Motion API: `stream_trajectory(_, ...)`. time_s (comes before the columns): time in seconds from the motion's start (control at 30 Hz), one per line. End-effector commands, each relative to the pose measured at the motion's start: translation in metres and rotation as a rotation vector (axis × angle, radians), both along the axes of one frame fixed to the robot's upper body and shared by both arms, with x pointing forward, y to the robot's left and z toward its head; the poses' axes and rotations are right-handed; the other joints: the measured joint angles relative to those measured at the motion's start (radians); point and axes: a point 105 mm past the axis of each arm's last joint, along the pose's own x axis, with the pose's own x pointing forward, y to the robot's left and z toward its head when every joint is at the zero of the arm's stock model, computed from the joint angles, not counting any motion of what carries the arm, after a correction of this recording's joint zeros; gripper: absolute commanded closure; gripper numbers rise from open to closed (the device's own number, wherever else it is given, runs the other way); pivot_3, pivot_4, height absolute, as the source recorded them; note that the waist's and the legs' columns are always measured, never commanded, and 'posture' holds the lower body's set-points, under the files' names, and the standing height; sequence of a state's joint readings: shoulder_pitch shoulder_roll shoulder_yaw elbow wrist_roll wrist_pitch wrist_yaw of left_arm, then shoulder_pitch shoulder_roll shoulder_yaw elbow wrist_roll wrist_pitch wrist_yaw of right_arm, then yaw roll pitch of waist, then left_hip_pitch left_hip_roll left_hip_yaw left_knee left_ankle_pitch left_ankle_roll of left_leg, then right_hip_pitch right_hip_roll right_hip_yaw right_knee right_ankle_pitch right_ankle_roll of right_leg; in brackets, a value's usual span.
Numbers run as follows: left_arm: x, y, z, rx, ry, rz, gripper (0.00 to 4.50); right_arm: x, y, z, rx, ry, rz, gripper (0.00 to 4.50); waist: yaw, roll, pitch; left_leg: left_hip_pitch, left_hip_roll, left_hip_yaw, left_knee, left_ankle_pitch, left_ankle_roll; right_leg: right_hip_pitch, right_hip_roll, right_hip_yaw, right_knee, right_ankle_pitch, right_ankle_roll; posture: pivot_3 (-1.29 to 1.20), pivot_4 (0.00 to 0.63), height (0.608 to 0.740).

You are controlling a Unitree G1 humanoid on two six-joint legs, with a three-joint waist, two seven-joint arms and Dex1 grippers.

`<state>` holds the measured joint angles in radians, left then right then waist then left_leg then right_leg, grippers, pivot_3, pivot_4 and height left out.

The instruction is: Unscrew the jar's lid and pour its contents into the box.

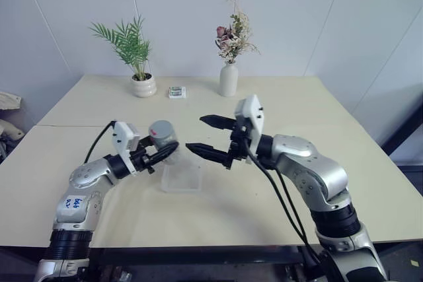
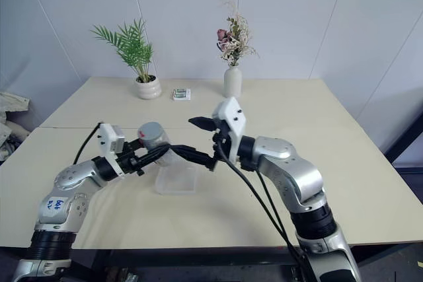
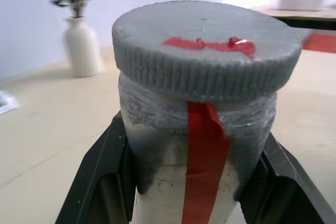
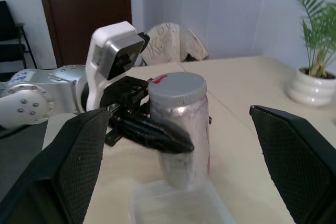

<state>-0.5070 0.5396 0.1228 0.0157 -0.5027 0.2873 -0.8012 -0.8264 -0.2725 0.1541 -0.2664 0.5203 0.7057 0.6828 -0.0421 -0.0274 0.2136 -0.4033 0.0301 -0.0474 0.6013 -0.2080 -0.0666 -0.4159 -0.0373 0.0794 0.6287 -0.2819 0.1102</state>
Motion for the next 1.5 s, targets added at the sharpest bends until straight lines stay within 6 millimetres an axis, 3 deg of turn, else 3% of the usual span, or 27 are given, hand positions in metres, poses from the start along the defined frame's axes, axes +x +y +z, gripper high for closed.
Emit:
stream_trajectory(0.03, -0.001, -0.011, 0.012, -0.002, -0.038, -0.035, 2.49, -0.011, 0.012, 0.012, 0.003, -0.036, 0.011, 0.00, 0.000, 0.000, 0.000, 0.000, 0.000, 0.000, 0.000, 0.000, 0.000, 0.000, 0.000, 0.000, 0.000, 0.000, 0.000, 0.00, 0.150, 0.740)
stream_trajectory(0.37, -0.002, -0.027, 0.002, 0.021, 0.006, -0.111, 2.49, 0.002, 0.019, 0.006, -0.029, -0.005, -0.091, 0.00, -0.006, 0.000, 0.000, -0.001, 0.000, 0.000, -0.001, 0.000, 0.001, -0.001, 0.000, 0.000, -0.001, 0.000, 0.000, 0.00, 0.150, 0.740)
stream_trajectory(1.03, -0.004, -0.030, -0.004, 0.030, 0.016, -0.135, 2.49, 0.014, 0.026, -0.001, -0.044, 0.022, -0.109, 0.00, -0.014, 0.000, 0.000, -0.002, 0.000, 0.000, -0.002, 0.000, 0.001, -0.002, 0.000, 0.000, -0.001, 0.000, 0.000, 0.00, 0.150, 0.740)
stream_trajectory(1.3, -0.003, -0.031, -0.002, 0.030, 0.012, -0.143, 2.49, 0.011, 0.026, -0.006, -0.064, 0.044, -0.086, 2.50, -0.013, 0.000, 0.000, -0.002, 0.000, 0.000, -0.002, 0.000, 0.001, -0.002, 0.000, 0.000, -0.001, 0.000, 0.000, 0.00, 0.150, 0.740)
stream_trajectory(1.5, -0.002, -0.031, -0.002, 0.034, 0.012, -0.151, 2.49, 0.011, 0.023, -0.006, -0.067, 0.071, -0.067, 2.50, -0.014, 0.000, 0.000, -0.002, 0.000, 0.000, -0.003, 0.000, 0.001, -0.003, 0.000, 0.001, -0.001, 0.000, 0.000, 0.00, 0.150, 0.740)
